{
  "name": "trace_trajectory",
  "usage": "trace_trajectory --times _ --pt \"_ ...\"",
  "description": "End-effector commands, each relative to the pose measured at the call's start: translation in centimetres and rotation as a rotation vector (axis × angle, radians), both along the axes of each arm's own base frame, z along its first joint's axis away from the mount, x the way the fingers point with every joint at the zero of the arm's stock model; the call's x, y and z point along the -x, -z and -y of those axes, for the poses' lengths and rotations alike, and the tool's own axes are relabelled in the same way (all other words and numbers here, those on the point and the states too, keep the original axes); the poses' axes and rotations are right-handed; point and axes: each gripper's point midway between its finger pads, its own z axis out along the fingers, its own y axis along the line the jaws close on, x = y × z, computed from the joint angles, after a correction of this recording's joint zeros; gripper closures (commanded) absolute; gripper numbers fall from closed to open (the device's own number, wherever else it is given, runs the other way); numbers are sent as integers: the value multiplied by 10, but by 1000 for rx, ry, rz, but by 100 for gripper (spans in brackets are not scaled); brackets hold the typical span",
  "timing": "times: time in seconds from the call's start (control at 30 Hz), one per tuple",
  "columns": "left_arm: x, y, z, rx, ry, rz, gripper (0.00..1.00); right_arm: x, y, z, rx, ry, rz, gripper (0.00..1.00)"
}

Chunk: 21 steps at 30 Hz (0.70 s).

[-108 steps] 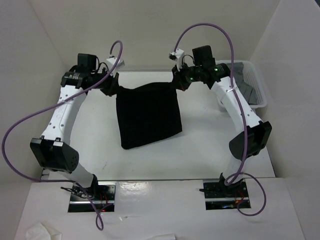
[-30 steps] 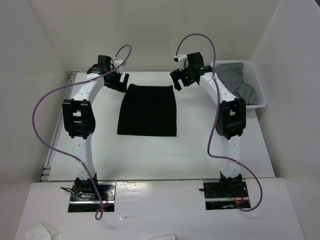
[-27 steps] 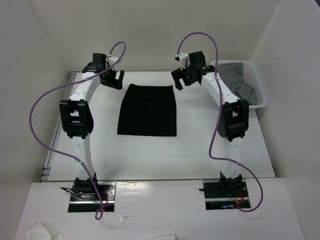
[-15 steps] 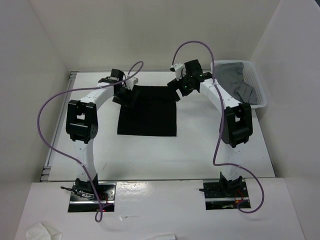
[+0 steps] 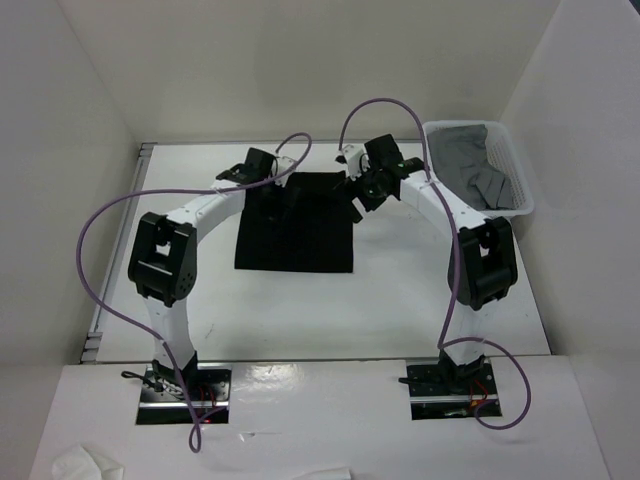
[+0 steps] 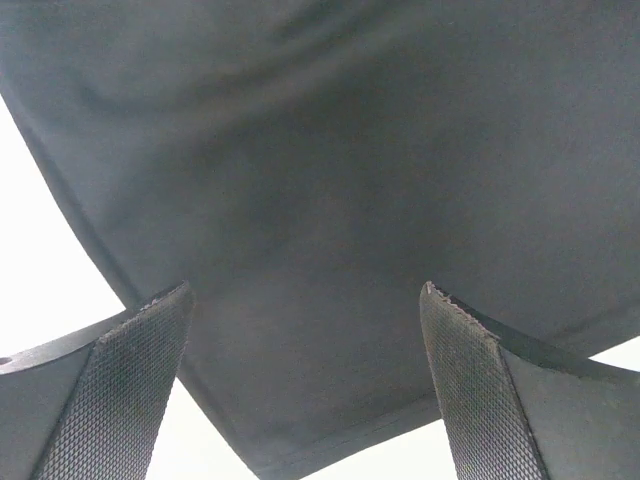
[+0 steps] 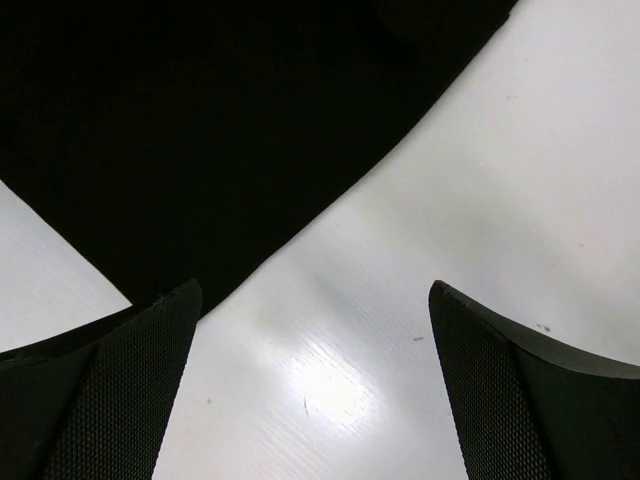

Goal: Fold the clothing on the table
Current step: Flatten the skirt out

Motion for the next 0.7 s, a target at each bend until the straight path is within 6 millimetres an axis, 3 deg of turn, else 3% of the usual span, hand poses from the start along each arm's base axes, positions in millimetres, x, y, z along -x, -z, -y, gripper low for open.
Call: trace_trajectory --times 0.0,0.07,0.13,0.17,0.37,0.53,0.67 --pt "-2 16 10 -39 -109 31 1 5 -27 9 2 9 63 1" --pt "11 40 13 -91 -145 -4 1 7 -26 11 11 15 65 1" --pt "14 50 15 -114 -166 -18 1 9 -29 14 16 21 72 1" --pt "19 63 8 -152 -187 -48 1 11 -25 15 20 20 62 1" --pt "33 87 6 -197 -224 -151 1 11 -36 17 15 27 94 1" --pt "54 96 14 -148 -190 -236 1 11 -40 19 22 26 111 1" --pt "68 85 15 -113 -181 -246 5 10 -45 22 32 38 126 1"
